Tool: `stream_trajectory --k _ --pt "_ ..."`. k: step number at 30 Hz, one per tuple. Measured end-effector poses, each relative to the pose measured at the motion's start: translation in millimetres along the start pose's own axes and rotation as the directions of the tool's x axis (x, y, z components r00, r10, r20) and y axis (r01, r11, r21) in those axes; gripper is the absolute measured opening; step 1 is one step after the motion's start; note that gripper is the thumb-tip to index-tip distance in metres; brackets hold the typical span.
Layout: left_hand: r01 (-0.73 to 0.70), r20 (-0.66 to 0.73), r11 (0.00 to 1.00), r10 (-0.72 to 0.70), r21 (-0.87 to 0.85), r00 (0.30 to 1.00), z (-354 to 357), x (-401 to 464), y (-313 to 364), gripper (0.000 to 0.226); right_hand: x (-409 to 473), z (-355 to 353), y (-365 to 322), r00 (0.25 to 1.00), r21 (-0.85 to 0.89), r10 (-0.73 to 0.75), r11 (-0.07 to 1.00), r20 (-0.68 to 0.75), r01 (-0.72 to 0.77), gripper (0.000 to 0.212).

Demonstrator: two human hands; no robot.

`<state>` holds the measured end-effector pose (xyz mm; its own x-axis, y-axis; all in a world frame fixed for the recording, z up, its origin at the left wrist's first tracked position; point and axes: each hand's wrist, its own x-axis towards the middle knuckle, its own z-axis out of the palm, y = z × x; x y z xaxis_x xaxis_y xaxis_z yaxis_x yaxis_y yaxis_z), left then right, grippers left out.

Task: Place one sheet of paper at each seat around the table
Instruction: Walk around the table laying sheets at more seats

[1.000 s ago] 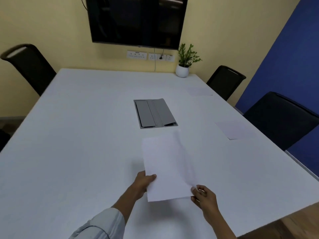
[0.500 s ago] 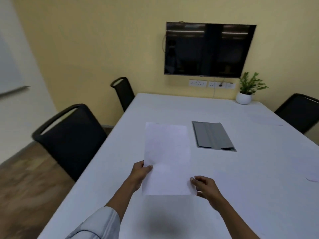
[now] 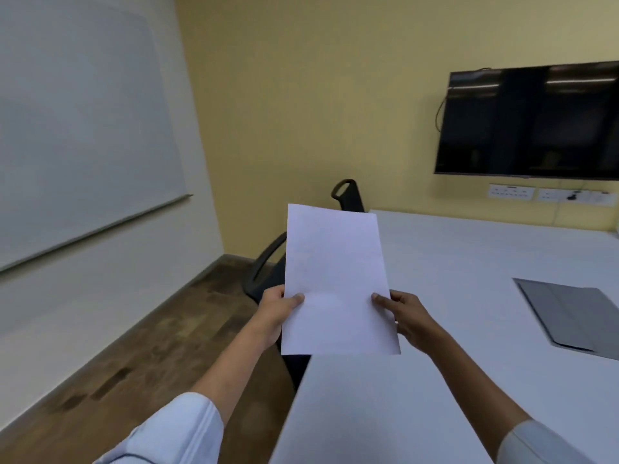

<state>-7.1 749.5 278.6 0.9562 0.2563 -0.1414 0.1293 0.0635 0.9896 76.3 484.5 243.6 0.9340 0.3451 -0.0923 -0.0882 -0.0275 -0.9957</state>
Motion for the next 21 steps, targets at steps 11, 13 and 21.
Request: stream_trajectory --k 11,13,21 --pt "-0.01 -0.087 1.0 0.008 -0.015 0.996 -193.1 118.9 62.4 0.008 145.9 173.4 -62.9 0.996 -0.008 -0.051 0.999 0.069 0.052 0.027" --pt "-0.022 -0.095 1.0 0.022 0.009 0.995 -226.4 153.6 70.1 0.004 180.5 200.0 -68.2 0.994 -0.039 -0.074 0.996 0.079 0.077 0.027" --pt "0.003 -0.063 1.0 -0.002 0.026 0.998 -335.3 315.7 109.6 0.013 330.2 288.1 -98.4 0.991 -0.116 -0.114 0.986 0.069 0.121 0.026"
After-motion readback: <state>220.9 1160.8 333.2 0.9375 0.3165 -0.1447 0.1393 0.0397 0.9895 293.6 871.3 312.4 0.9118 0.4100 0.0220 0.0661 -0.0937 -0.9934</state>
